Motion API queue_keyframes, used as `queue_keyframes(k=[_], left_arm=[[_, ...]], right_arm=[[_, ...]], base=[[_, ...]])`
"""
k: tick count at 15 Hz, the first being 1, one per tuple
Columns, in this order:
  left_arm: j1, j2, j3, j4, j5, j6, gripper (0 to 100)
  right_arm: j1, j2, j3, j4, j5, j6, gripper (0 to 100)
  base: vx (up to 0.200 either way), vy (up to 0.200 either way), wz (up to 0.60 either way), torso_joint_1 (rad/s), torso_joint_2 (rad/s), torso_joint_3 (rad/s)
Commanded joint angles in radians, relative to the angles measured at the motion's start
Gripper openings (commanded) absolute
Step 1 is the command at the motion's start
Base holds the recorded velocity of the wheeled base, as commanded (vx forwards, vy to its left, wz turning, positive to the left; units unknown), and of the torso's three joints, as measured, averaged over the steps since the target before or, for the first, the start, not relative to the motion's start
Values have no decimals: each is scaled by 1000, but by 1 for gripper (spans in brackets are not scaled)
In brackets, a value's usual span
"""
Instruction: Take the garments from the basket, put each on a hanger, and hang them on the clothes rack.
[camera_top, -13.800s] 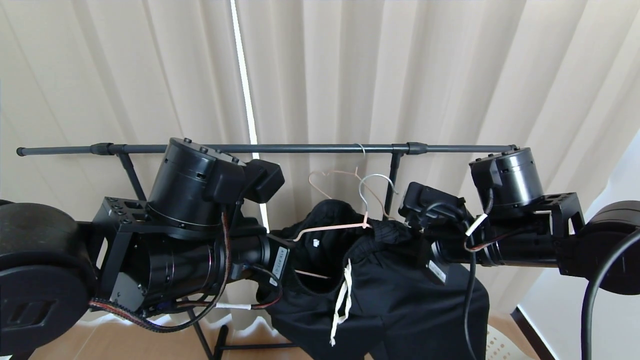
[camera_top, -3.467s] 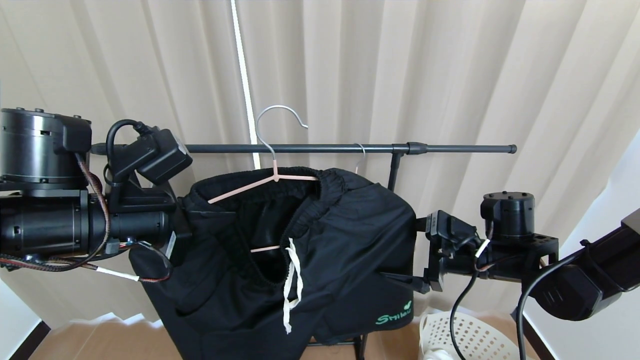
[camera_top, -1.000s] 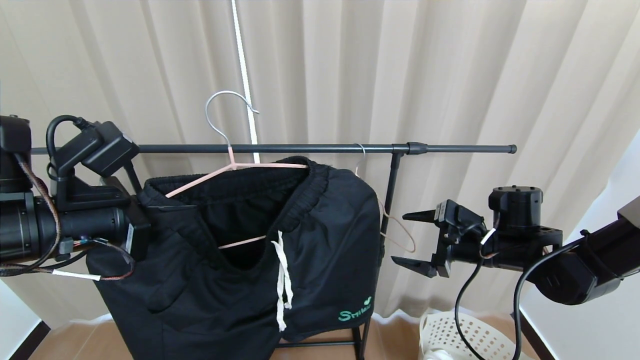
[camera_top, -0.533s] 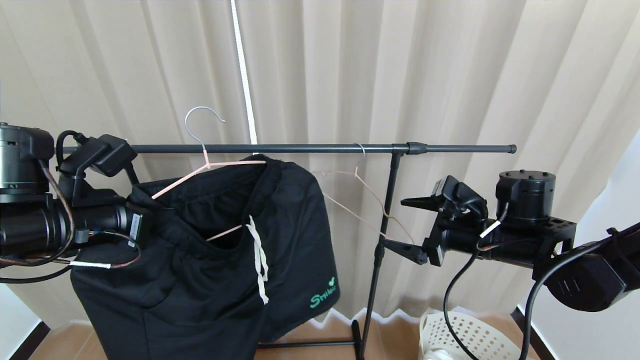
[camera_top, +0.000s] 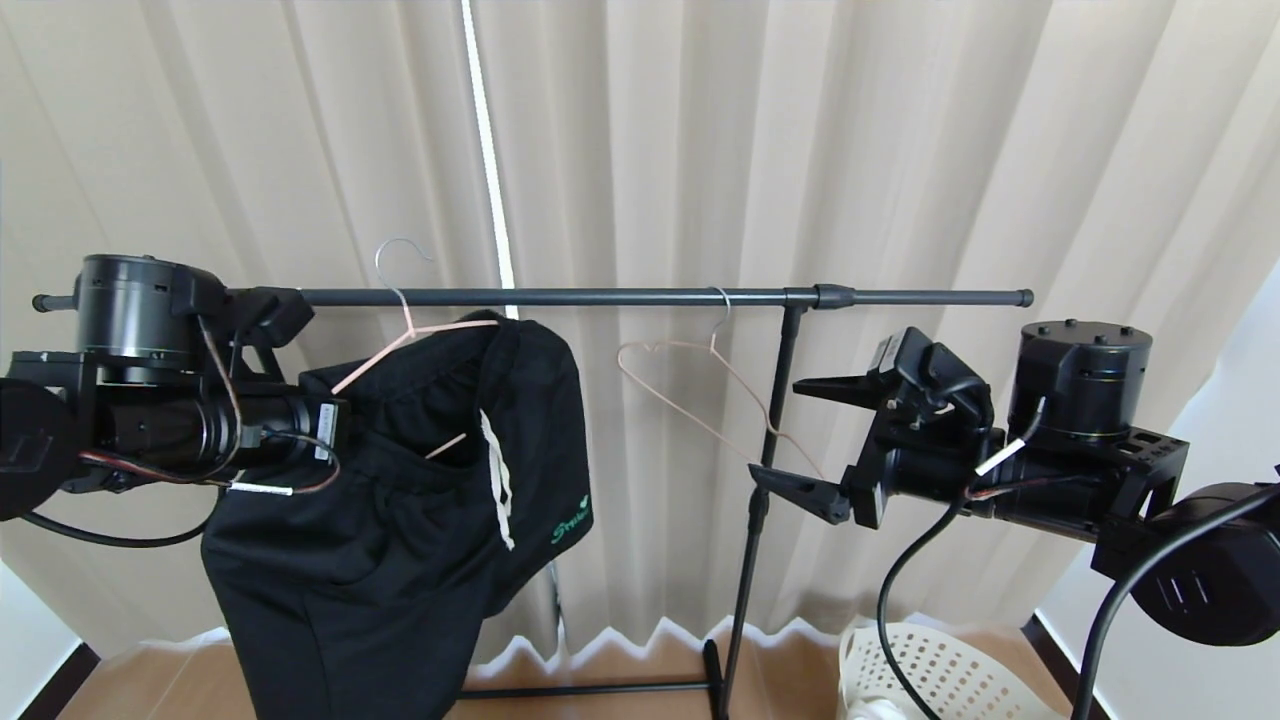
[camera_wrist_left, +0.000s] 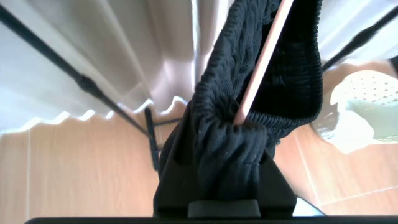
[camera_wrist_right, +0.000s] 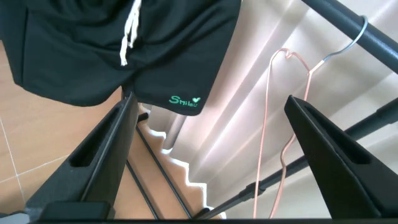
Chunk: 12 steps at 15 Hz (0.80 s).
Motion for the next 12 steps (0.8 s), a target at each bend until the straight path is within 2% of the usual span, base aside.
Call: queue_keyframes(k=[1, 2, 4, 6, 10, 12], left_arm=[[-5, 103, -34, -3, 26, -22, 0], [-8, 111, -42, -3, 29, -30, 0], [-36, 174, -114, 0, 91, -85, 0], [-67, 224, -180, 2, 129, -89, 0], [-122, 310, -243, -1, 175, -111, 0], [-122, 356, -292, -1, 184, -116, 0]], right_arm=[[1, 4, 0, 0, 0, -1, 100], [1, 4, -1, 0, 0, -1, 100], [1, 4, -1, 0, 0, -1, 100], [1, 6, 0, 0, 0, -3, 100], [1, 12, 0, 0, 0, -9, 100], [1, 13, 2, 0, 0, -20, 100]], base=[[0, 0, 0, 0, 0, 0], [0, 0, 0, 0, 0, 0], [0, 0, 0, 0, 0, 0], [0, 0, 0, 0, 0, 0], [0, 0, 0, 0, 0, 0], [0, 0, 0, 0, 0, 0]])
